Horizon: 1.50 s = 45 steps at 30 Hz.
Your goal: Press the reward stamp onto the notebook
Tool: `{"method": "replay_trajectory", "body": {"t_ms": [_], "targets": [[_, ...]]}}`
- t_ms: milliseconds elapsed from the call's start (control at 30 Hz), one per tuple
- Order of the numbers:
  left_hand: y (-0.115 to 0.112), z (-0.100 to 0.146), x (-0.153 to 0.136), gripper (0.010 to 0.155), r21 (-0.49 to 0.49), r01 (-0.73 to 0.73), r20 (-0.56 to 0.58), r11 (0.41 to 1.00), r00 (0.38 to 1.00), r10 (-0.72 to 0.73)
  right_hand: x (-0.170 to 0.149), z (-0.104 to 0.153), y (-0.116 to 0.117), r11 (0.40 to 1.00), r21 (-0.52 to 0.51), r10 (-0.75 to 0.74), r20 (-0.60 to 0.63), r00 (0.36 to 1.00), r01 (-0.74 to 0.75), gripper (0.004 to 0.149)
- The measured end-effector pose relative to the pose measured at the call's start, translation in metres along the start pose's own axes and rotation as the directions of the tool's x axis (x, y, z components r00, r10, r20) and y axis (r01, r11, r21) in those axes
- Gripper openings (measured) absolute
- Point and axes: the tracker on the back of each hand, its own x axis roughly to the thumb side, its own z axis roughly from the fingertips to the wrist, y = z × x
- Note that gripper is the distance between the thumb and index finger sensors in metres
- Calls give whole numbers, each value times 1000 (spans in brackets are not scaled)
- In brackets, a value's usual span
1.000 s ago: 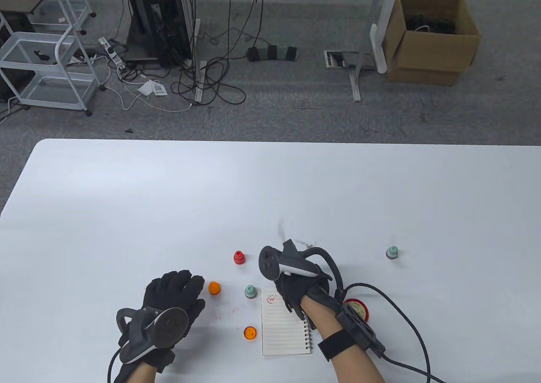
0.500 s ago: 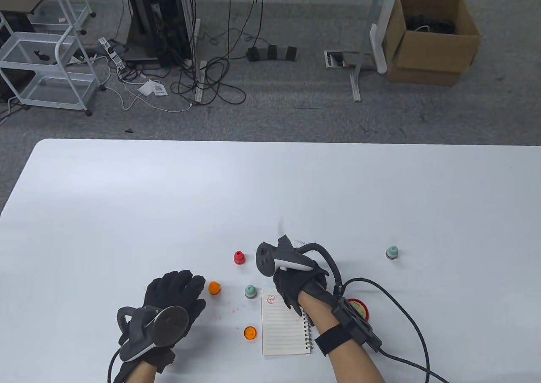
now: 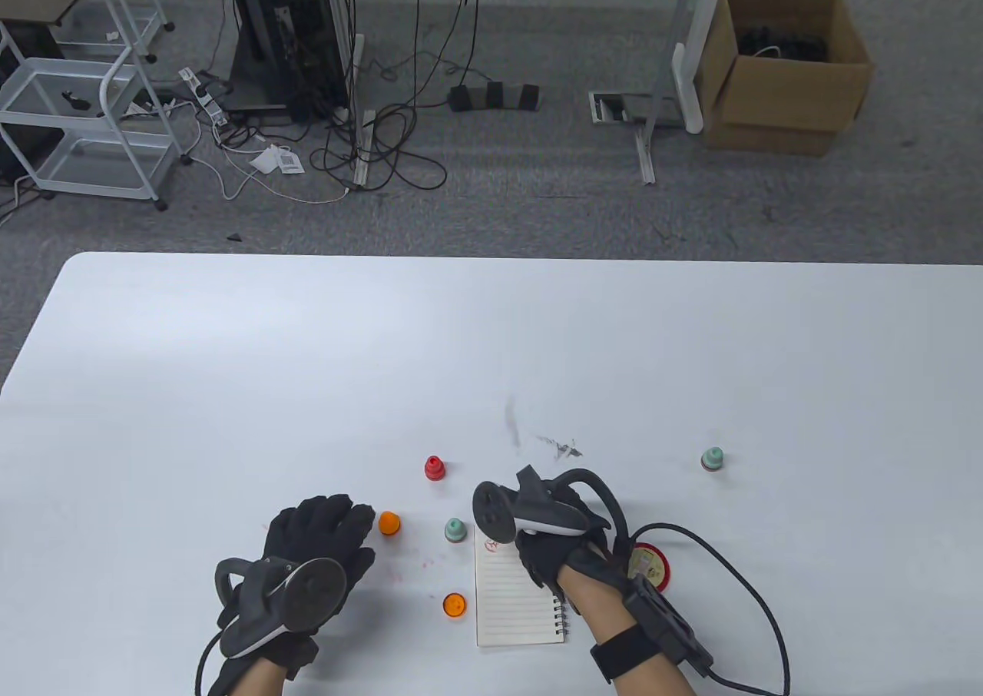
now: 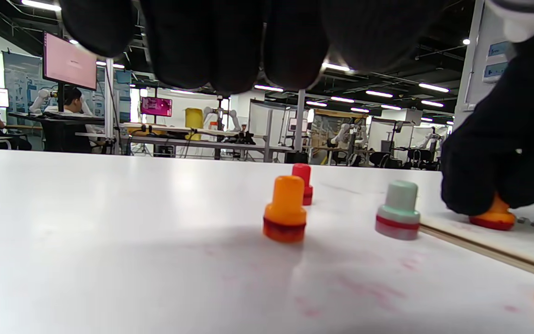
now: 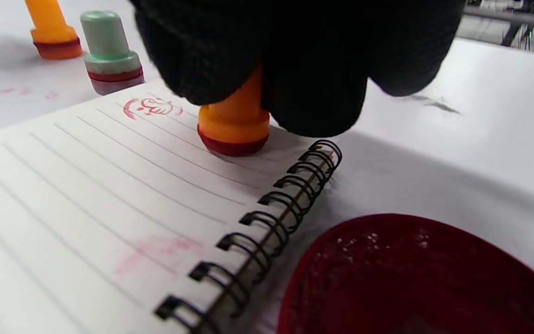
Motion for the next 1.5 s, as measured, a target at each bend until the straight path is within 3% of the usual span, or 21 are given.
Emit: {"method": "replay_trajectory", "body": {"t_ms": [133,367,433,533,567,633,833,1133,1500], "targets": [[-1,-1,3,57,-7,-2,12,1000,1000,2,-14,24,-4,980,-163,-120,-11,993,117,47],[-4,-2,11,58,-25,-13,44,1000,999,14,-50,60,-9,892,-300,-352,6,936,337,46],[-5,-3,15,58,-34,-24,61,999,998,26,-57,68,-3,841,-373,-414,23,910,392,46],[-9,-3,23,59,-54,-39,91,998,995,43,-65,82,18,717,-517,-520,49,853,467,46],[-11,-4,25,59,-65,-41,100,997,994,47,-68,83,23,707,-524,-533,46,845,475,46],[-16,-5,33,60,-94,-40,122,995,991,51,-73,89,26,746,-473,-515,35,857,468,46],[-31,-7,53,62,-161,17,194,987,981,15,-76,96,21,682,-518,-571,63,818,516,46],[-48,-10,81,67,-286,56,276,956,961,26,-73,100,16,693,-518,-548,73,833,501,46],[-63,-15,94,68,-361,111,289,926,957,-3,-74,100,17,702,-519,-533,70,843,487,46]]}}
